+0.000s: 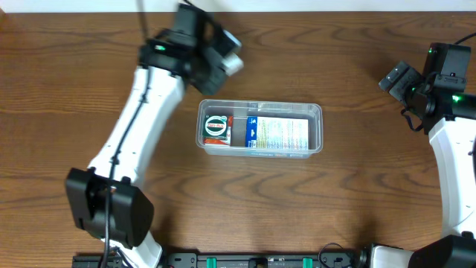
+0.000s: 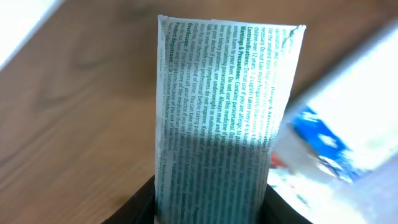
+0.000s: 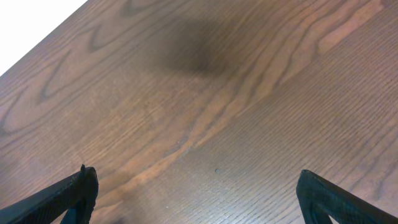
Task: Pack container
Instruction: 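Carry the Panadol box right and lower it into the container, then open the left gripper and lift it out of the container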
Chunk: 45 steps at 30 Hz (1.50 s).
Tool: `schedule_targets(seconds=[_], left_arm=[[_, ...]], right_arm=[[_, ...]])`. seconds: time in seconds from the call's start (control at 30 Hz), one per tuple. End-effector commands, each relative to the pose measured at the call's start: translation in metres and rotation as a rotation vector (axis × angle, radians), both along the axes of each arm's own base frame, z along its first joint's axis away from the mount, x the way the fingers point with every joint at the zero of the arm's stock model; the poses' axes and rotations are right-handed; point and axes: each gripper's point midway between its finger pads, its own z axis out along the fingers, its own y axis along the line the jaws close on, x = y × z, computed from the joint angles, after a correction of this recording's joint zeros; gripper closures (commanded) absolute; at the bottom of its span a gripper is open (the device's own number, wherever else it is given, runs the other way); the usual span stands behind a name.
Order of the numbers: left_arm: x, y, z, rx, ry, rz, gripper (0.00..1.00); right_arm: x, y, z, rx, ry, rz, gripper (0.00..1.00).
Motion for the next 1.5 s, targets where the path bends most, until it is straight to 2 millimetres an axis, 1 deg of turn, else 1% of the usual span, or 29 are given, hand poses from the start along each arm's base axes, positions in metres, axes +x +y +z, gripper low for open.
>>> schedule_targets(seconds=[0.0, 0.13, 0.17, 0.27, 0.4, 0.57, 0.67, 0.9, 1.07, 1.2, 1.3, 1.4, 1.43, 1.47], left_arm=[[-0.020, -0.031, -0.005, 0.020, 0.022, -0.102, 0.61], [-0.044, -0.065, -0.007, 0.029, 0.038, -0.195, 0.60], [-0.051, -0.073, -0.007, 0.032, 0.043, -0.218, 0.56], [-0.065, -0.089, -0.009, 0.039, 0.055, -0.267, 0.51], [-0.080, -0.104, -0.016, 0.054, 0.075, -0.322, 0.50], [-0.090, -0.119, -0.028, 0.045, 0.108, -0.415, 0.51], [-0.092, -0.125, -0.037, 0.030, 0.136, -0.434, 0.51], [-0.088, -0.127, -0.058, 0.048, 0.172, -0.433, 0.51], [-0.081, -0.131, -0.055, 0.035, 0.138, -0.431, 0.51], [-0.074, -0.126, -0.050, 0.063, 0.102, -0.400, 0.51], [-0.062, -0.113, -0.038, 0.074, 0.070, -0.262, 0.51], [-0.045, -0.090, -0.013, 0.052, 0.026, -0.062, 0.50], [-0.040, -0.079, -0.001, 0.029, 0.010, 0.008, 0.49], [-0.037, -0.070, 0.009, 0.000, -0.001, 0.064, 0.45]], right_arm=[[0.000, -0.002, 0.001, 0.004, -0.001, -0.011, 0.01], [0.000, -0.002, 0.001, 0.004, -0.001, -0.010, 0.01], [0.000, -0.002, 0.001, 0.004, -0.001, -0.010, 0.01], [0.000, -0.002, 0.001, 0.004, -0.001, -0.010, 0.01], [0.000, -0.002, 0.001, 0.004, -0.001, -0.010, 0.01], [0.000, -0.002, 0.001, 0.004, -0.001, -0.010, 0.01], [0.000, -0.002, 0.001, 0.004, -0.001, -0.010, 0.01], [0.000, -0.002, 0.001, 0.004, -0.001, -0.010, 0.01], [0.000, -0.002, 0.001, 0.004, 0.000, -0.010, 0.01], [0.000, -0.002, 0.001, 0.004, 0.000, -0.010, 0.01], [0.000, -0.002, 0.001, 0.004, -0.001, -0.010, 0.01], [0.000, -0.002, 0.001, 0.004, 0.000, -0.010, 0.01], [0.000, -0.002, 0.001, 0.004, -0.001, -0.010, 0.01], [0.000, -0.002, 0.001, 0.004, -0.001, -0.010, 0.01]])
